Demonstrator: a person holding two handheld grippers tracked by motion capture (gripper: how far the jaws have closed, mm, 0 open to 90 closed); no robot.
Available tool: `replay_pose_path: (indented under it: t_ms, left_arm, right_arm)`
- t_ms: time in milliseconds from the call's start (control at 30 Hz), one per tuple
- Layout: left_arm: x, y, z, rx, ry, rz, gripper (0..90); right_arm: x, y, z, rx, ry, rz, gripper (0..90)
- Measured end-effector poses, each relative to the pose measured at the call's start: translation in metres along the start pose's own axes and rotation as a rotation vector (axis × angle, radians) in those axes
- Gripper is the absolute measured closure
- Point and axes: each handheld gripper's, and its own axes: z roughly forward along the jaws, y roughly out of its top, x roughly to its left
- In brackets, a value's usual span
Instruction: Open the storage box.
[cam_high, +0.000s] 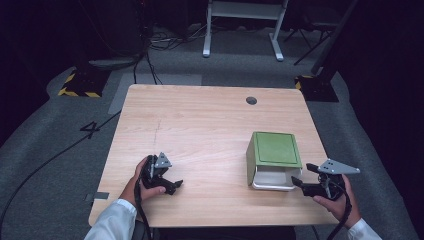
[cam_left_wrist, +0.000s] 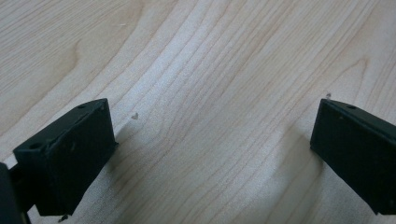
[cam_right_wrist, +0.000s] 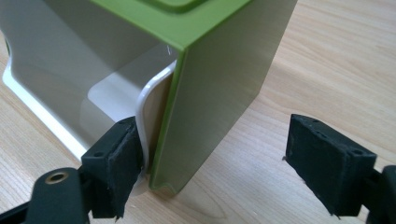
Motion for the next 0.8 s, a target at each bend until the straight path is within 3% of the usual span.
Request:
replay_pose_path:
  t_ms: [167, 433, 800]
  left_arm:
    - [0.0, 0.0, 0.0, 0.0, 0.0, 0.0, 0.1]
    - [0.0, 0.0, 0.0, 0.0, 0.0, 0.0, 0.1]
    - [0.0, 0.0, 0.0, 0.0, 0.0, 0.0, 0.1]
  right_arm:
    - [0.003, -0.002, 0.009, 0.042, 0.012, -0.003, 19.6]
    - [0.002, -0.003, 0.012, 0.054, 0.037, 0.026, 20.1]
    - [0.007, -0.01, 0.012, 0.081, 0.06, 0.007, 18.0]
